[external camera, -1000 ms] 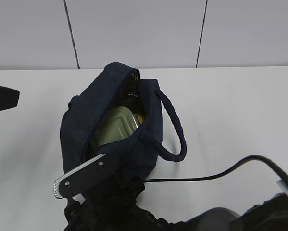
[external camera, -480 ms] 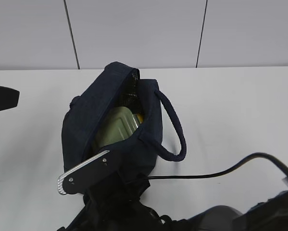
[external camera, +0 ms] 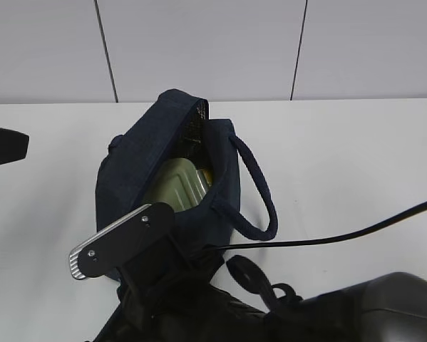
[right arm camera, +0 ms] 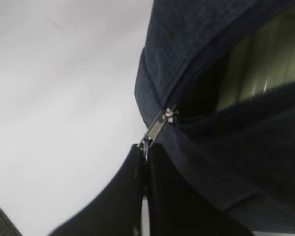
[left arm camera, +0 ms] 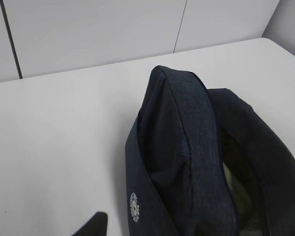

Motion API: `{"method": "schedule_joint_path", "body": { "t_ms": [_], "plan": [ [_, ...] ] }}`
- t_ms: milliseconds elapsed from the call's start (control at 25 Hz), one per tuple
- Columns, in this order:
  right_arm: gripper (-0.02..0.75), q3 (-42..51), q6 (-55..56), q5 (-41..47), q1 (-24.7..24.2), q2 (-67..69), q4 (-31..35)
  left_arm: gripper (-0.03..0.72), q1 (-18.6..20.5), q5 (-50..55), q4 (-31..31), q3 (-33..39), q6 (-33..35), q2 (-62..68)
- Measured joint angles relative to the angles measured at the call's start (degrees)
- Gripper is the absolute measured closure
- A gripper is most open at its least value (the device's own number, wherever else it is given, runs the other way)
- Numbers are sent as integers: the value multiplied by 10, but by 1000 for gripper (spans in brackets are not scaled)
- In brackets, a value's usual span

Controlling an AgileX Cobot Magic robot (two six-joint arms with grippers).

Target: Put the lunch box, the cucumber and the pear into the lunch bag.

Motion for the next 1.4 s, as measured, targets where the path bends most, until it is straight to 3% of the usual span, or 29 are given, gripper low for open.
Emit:
{"method": "schedule_joint_path", "body": {
  "t_ms": [200,680,1080,1400],
  "plan": [
    [738,0,-100,12,0,-16,84,359,0,2,0,0,0,0],
    [738,0,-256,19,0,-83,177,363,0,21,1,0,0,0],
    [738,-68,-376,14,0,-84,205,363,0,29,3,35,0,2],
    [738,-92,-452,-47,0,-84,232,363,0,2,3,60,14,3]
  ]
}}
